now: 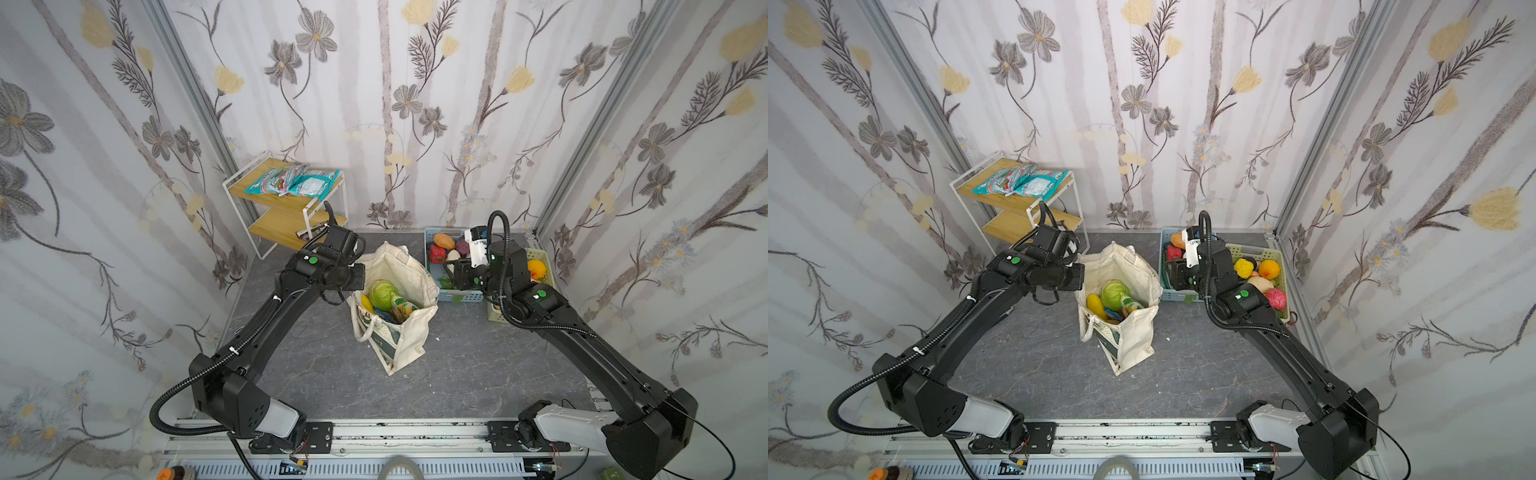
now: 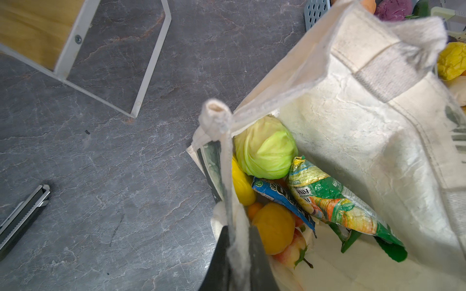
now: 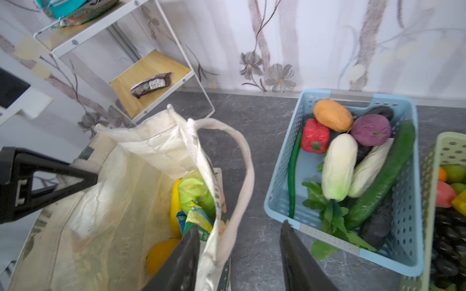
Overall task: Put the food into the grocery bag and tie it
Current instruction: 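Grasp the near tote handle with the left gripper while the right gripper releases and rises, then move the right gripper over the light-blue vegetable basket and lower toward the produce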
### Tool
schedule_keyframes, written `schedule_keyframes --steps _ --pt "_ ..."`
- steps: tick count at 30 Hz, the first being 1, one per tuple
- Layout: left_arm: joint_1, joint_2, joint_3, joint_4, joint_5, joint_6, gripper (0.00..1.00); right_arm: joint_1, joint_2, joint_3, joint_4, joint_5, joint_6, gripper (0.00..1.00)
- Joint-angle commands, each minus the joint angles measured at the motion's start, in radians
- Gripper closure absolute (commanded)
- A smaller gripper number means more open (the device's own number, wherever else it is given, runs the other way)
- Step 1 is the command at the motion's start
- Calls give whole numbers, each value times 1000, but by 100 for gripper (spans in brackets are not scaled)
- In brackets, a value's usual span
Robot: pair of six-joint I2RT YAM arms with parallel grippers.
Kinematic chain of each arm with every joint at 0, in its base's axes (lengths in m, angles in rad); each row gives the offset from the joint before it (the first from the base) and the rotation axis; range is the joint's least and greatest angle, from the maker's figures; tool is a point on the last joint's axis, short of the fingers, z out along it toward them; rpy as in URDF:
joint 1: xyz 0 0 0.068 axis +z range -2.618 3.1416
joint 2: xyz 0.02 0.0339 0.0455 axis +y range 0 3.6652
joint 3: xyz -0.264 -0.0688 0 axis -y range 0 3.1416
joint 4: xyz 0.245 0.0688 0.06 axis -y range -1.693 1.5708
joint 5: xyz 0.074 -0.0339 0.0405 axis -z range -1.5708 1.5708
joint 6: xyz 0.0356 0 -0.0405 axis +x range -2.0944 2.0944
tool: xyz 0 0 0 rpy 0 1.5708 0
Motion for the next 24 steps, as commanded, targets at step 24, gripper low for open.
schedule_keyframes --steps 24 --pt "0 -51 -57 76 108 29 100 -206 549 249 -1 -8 -49 36"
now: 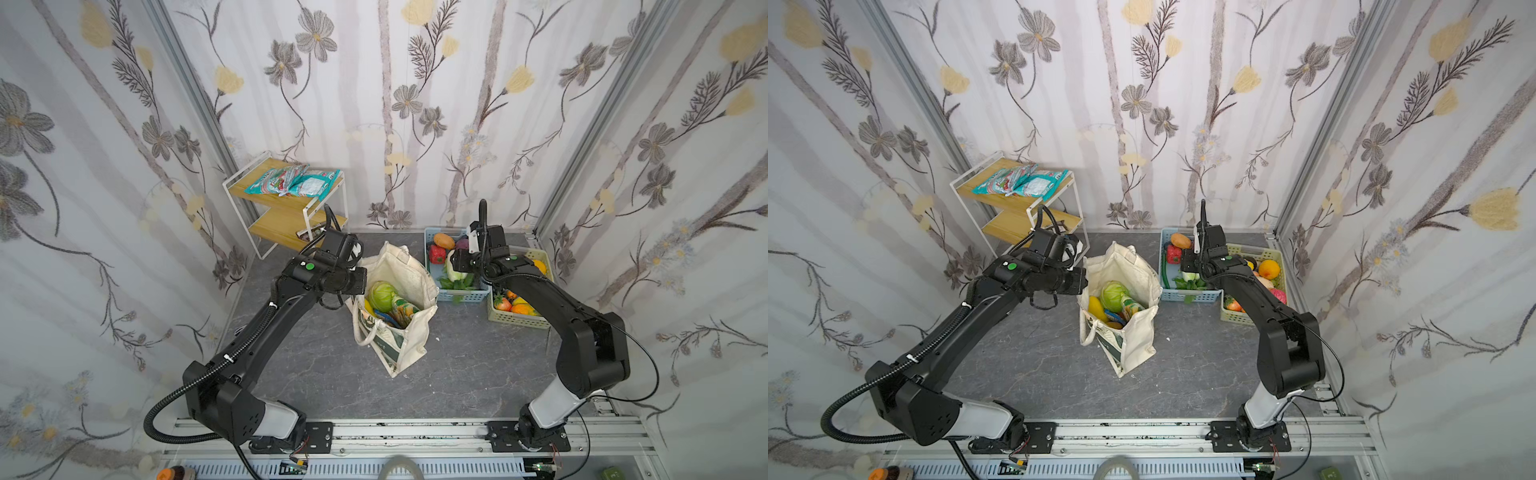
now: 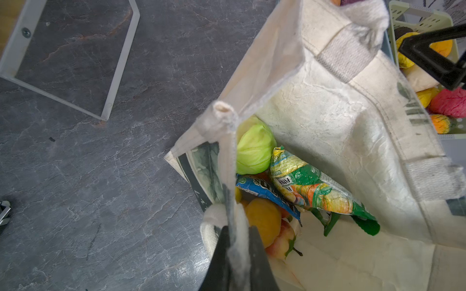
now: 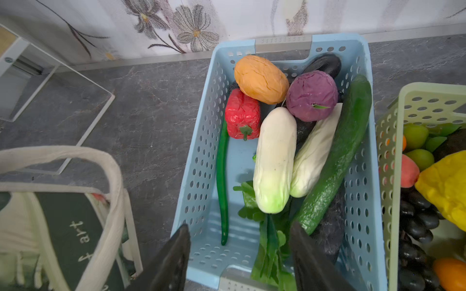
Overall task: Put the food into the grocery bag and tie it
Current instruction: 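Move the right gripper over the light-blue vegetable basket and lower toward the produce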
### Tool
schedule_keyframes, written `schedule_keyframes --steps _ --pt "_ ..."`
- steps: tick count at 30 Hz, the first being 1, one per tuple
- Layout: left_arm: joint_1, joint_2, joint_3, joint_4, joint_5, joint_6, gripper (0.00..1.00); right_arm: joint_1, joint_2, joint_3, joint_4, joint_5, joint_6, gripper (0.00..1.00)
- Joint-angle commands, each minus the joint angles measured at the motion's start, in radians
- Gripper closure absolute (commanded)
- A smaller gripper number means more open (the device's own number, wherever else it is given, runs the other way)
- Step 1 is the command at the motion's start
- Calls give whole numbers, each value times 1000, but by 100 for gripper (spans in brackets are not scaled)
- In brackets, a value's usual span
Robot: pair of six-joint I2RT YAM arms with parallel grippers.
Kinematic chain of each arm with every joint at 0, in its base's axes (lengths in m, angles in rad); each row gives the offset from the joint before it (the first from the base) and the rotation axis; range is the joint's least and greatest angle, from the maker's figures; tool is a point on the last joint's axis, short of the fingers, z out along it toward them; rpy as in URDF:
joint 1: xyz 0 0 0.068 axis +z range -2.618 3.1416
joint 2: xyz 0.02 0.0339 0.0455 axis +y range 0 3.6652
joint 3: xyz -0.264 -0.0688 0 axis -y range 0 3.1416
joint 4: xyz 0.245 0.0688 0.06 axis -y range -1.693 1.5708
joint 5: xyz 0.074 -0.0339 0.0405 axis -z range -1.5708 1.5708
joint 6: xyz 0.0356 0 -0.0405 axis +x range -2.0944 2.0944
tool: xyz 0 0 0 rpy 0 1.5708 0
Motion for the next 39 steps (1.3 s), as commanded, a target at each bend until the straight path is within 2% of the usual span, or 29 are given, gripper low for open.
schedule_keyframes --steps 1,6,22,32,39 --pt "1 -10 -1 27 14 8 100 -14 84 67 2 1 -18 36" --pt "0 -7 4 24 20 4 100 -34 199 157 -20 0 -30 30" --pt "0 18 11 21 32 3 100 -68 405 269 -41 -89 -33 32" --pt "0 31 45 22 29 5 100 -62 426 257 -20 -211 -29 35" --pt "0 42 50 26 30 9 100 -46 362 193 23 -289 -29 36"
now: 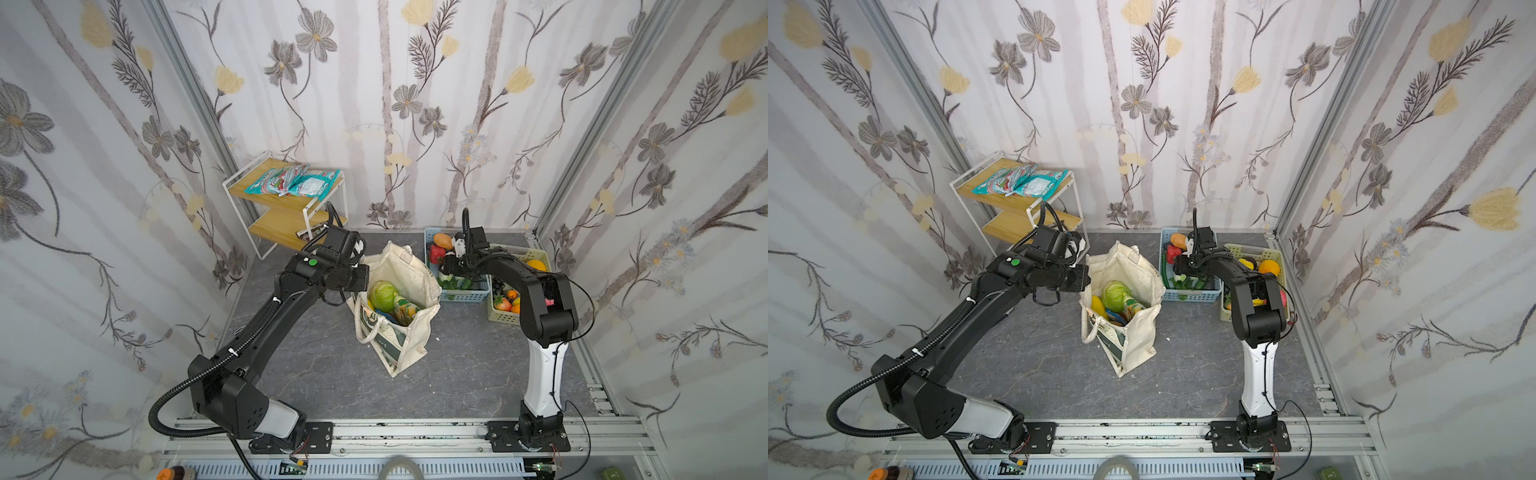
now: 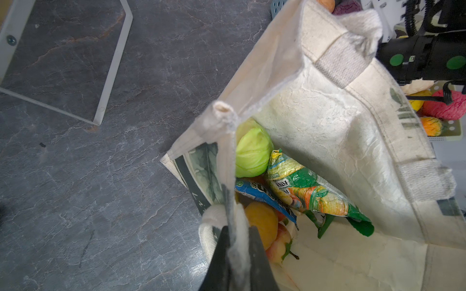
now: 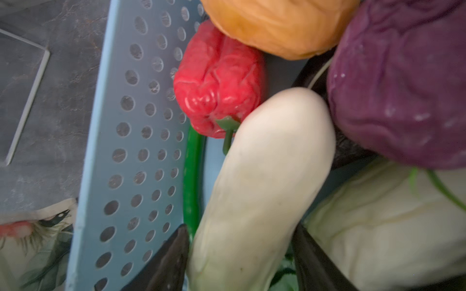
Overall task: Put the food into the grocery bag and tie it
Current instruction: 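Move the right gripper over the light-blue vegetable basket and lower toward the produce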
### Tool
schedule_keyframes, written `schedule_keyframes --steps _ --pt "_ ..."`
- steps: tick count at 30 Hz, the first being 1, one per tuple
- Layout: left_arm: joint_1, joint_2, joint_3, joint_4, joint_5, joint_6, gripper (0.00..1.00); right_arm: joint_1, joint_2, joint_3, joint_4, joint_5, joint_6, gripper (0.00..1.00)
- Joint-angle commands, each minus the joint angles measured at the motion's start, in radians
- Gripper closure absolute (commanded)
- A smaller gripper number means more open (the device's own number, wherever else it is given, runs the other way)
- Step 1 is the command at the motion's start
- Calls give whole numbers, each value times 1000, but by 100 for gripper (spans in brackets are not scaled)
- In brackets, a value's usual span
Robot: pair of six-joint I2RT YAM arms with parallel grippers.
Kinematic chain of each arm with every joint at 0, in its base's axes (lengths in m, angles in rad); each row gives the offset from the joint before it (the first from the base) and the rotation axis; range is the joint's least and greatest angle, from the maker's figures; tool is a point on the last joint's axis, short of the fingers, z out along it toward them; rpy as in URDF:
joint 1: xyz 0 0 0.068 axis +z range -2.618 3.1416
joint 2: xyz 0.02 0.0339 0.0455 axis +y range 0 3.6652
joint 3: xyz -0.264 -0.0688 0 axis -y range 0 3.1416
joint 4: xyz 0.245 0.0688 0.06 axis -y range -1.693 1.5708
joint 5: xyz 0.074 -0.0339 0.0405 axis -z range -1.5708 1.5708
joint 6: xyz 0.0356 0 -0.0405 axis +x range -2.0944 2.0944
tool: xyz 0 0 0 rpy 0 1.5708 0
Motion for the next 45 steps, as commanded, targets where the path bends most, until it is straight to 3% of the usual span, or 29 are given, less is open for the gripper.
schedule_keyframes --steps 1,12,20,34,45 --pt "0 5 10 29 12 15 100 9 -41 -28 68 -75 1 36" --pt "0 21 12 39 8 16 100 33 -129 -77 98 -151 4 36" --pt "2 18 12 33 1 16 100 -23 -168 -8 105 -75 44 35" --pt "2 24 13 23 -4 18 100 -56 48 172 21 3 16 32" --pt "2 41 22 30 4 18 100 -45 93 155 -40 -114 -55 35"
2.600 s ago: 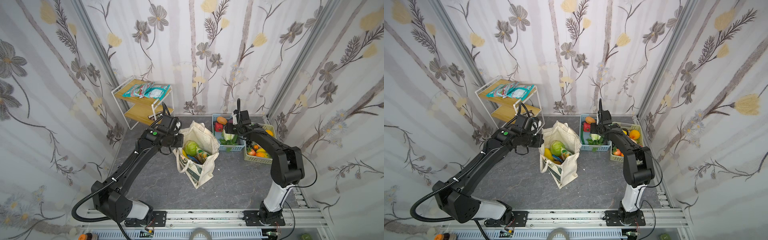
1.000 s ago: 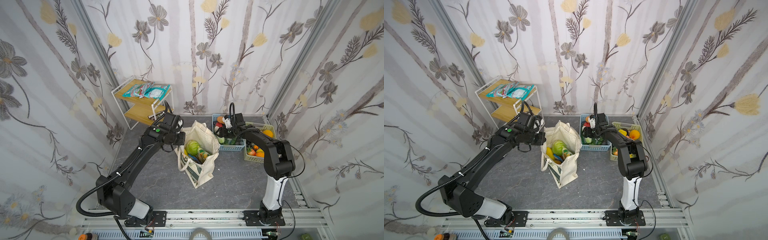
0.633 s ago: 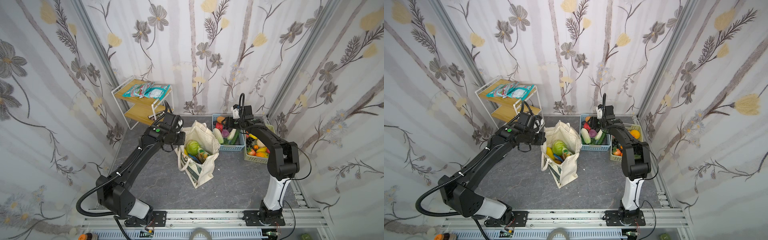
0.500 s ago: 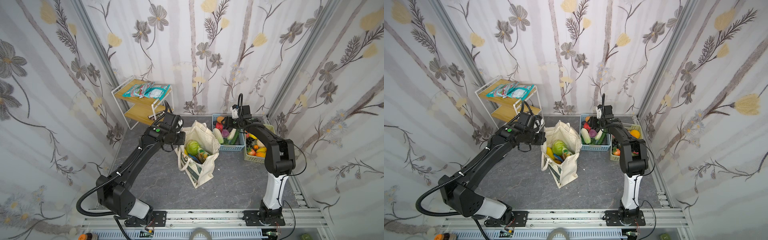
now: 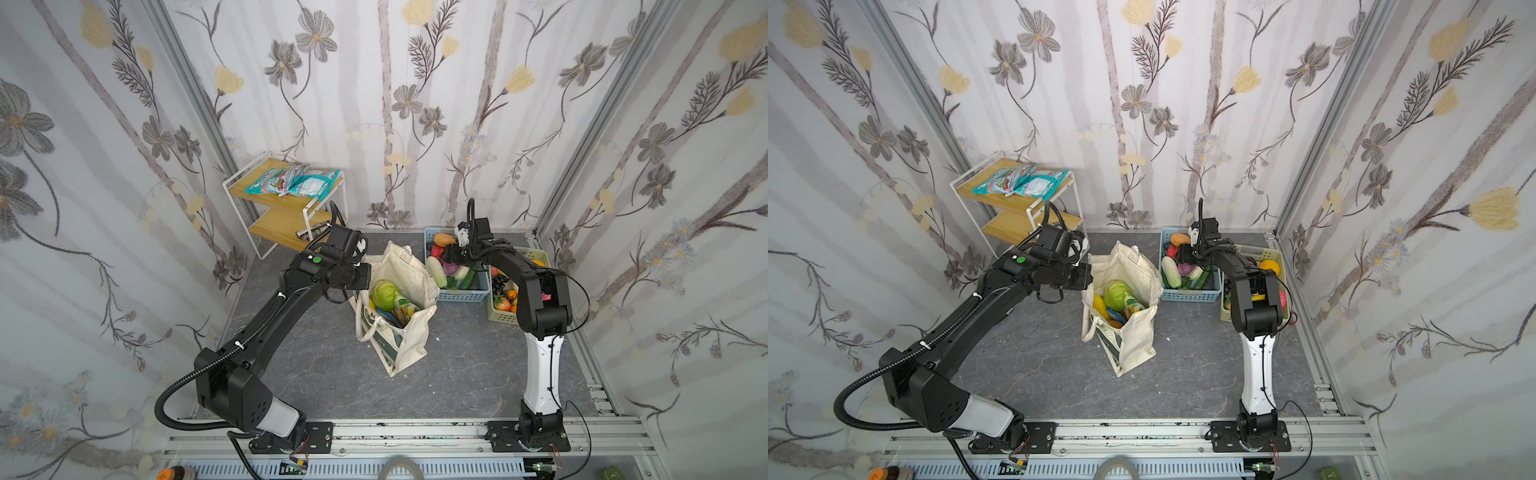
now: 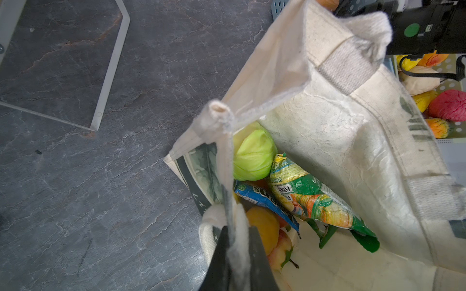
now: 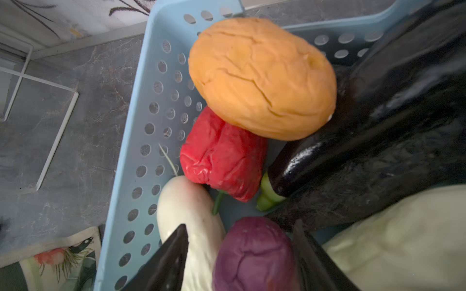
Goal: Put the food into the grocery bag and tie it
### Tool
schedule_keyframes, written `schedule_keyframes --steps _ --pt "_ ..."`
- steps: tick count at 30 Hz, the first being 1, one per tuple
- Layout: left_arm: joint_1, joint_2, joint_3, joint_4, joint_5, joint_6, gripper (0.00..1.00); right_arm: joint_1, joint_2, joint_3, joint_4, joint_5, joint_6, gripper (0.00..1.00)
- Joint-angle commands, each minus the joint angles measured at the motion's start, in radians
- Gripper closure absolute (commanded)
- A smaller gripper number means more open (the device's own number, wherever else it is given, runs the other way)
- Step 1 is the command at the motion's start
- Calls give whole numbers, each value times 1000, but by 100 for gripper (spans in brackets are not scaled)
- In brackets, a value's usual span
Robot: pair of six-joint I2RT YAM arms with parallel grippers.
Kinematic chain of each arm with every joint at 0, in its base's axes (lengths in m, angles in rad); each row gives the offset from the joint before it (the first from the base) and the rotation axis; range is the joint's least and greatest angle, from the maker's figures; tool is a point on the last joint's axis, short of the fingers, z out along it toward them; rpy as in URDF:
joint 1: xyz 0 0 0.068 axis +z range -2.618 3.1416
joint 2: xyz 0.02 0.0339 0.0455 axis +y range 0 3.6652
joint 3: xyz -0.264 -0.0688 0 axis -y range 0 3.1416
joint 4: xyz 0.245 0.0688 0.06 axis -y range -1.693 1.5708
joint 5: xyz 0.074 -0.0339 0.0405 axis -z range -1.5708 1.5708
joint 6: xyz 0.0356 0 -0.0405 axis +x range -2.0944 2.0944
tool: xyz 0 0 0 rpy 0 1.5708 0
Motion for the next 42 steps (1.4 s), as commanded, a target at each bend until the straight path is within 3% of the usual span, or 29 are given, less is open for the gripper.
schedule_keyframes --steps 1,14,21,28,34,42 --pt "1 7 13 9 6 13 100 4 -34 -43 -17 -53 -52 36" --pt "1 17 14 22 14 20 100 2 -255 -291 -30 -118 -128 36" --pt "1 22 29 21 12 20 100 -18 -312 -181 -16 4 -54 35" --pt "1 10 5 37 17 8 100 -13 -208 -57 10 77 50 37" --pt "1 -1 -12 36 17 7 100 2 -113 23 -3 231 122 45" --pt "1 -3 -25 49 19 3 100 9 -30 75 9 309 286 57"
